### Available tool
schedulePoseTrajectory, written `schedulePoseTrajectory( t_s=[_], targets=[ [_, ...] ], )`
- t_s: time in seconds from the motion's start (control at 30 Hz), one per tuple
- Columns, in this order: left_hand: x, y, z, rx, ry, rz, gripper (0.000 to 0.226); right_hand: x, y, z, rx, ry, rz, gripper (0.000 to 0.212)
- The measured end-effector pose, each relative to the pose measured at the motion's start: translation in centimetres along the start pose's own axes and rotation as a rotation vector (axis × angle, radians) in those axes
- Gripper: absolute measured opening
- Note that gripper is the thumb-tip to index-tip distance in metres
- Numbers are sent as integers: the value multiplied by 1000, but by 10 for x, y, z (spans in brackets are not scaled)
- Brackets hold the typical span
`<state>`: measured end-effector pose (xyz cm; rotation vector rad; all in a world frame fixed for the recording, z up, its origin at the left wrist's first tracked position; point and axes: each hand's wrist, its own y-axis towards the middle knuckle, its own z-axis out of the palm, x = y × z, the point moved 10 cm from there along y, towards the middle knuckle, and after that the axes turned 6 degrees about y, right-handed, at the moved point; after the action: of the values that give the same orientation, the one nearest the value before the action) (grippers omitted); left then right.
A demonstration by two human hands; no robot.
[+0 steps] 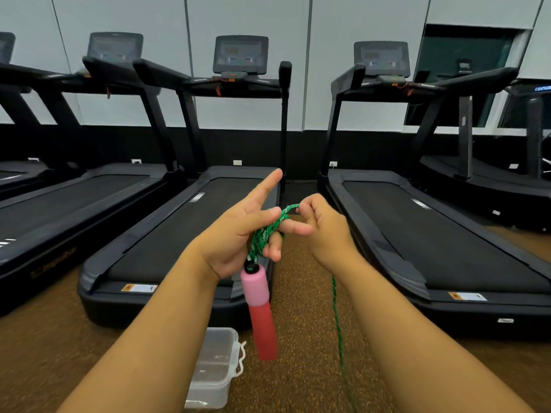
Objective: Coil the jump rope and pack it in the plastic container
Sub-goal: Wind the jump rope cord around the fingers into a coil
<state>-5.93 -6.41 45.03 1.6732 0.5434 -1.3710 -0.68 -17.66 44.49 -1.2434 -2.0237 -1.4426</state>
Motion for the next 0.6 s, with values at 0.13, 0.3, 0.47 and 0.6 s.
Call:
schedulePoseTrajectory(
  t_s=[0.13,0.3,0.47,0.6],
  targets=[
    [-15,3,-9,-73,-62,107,70,-8,-20,31,132,-79,3,13],
    [-18,3,-23,-187,-51,138,71,2,-44,59,302,-99,-61,14],
    [-17,-1,-39,-294,141,141,81,11,-60,73,462,-226,-84,20],
    [-20,-5,-49,-338,229,148,84,27,-70,72,534,-379,-162,25]
  ],
)
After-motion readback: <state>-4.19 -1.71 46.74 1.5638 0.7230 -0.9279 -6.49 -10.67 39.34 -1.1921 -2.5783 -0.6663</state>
